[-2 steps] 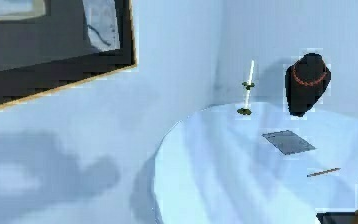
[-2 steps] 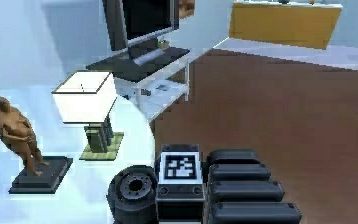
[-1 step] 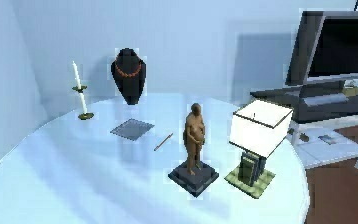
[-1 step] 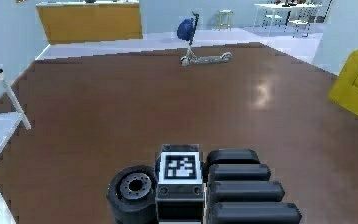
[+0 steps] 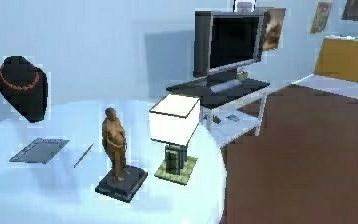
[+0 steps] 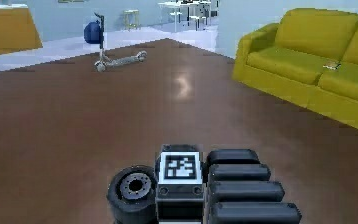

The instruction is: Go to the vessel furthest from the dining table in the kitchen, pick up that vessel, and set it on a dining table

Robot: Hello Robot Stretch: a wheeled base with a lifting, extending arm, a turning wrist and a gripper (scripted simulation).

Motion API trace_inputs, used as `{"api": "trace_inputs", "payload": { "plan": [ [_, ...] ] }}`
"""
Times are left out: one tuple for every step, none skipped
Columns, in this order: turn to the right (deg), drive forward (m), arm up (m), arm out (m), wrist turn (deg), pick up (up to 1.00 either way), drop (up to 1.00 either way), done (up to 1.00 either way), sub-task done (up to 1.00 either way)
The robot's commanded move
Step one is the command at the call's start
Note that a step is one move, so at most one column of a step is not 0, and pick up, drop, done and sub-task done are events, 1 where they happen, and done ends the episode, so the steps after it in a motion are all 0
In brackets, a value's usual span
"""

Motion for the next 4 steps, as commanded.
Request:
{"api": "trace_inputs", "payload": {
  "plan": [
    [-45.0,0.0,0.0,0.0,0.0,0.0,0.0,0.0,0.0],
    [-18.0,0.0,0.0,0.0,0.0,0.0,0.0,0.0,0.0],
    [45.0,0.0,0.0,0.0,0.0,0.0,0.0,0.0,0.0],
    [15.0,0.0,0.0,0.0,0.0,0.0,0.0,0.0,0.0]
  ]
}}
